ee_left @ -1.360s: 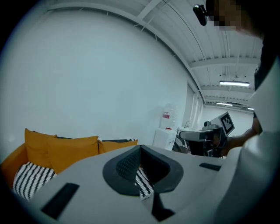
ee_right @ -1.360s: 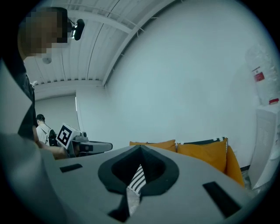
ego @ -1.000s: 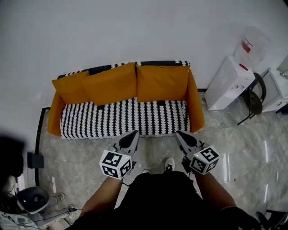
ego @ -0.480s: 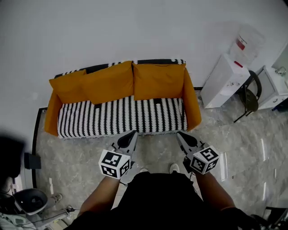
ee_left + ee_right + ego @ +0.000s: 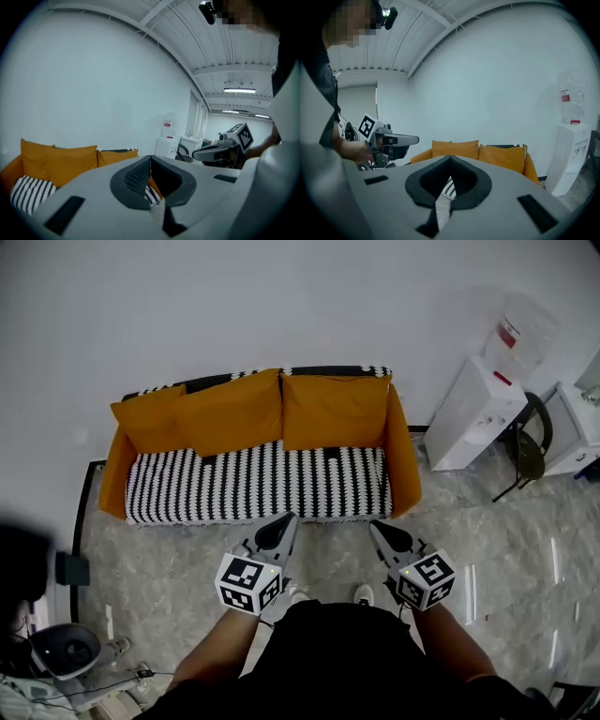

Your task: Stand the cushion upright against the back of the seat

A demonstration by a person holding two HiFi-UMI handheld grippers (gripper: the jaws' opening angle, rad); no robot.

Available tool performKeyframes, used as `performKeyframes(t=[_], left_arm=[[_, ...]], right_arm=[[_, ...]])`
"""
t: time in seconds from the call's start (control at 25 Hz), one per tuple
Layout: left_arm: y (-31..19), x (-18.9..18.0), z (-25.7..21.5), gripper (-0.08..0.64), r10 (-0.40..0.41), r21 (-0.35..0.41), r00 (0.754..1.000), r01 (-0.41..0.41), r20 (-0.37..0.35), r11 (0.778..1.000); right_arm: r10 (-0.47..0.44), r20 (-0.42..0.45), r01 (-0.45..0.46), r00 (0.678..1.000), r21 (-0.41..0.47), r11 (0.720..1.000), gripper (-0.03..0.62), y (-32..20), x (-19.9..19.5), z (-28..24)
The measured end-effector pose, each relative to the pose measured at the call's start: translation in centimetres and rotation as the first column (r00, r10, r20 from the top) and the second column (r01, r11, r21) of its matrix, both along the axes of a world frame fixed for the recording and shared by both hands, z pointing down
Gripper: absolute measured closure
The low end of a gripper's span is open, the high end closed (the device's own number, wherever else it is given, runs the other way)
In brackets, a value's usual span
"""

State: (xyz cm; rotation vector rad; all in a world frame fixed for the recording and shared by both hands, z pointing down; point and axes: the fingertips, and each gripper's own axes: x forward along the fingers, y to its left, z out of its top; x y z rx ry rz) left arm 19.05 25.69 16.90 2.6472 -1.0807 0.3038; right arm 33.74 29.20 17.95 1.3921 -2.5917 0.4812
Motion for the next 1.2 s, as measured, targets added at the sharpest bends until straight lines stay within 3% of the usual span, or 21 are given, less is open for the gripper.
performKeyframes(t=[0.32, 1.2], left_arm=[[0.6, 2.0, -0.6, 0.543, 0.007, 0.026, 1.0, -0.007, 0.015, 1.0], [1.1, 1.9, -0.2, 0.543, -0.048, 0.012, 0.999, 0.048, 0.021, 0.999]], right_arm=[[-0.002, 0.037, 0.002, 0.999, -0.002, 1.0, 0.557, 0.5, 1.6, 0.0], [-0.022, 0.091, 0.023, 0.996, -0.012, 1.0, 0.557, 0.7, 2.2, 0.6]])
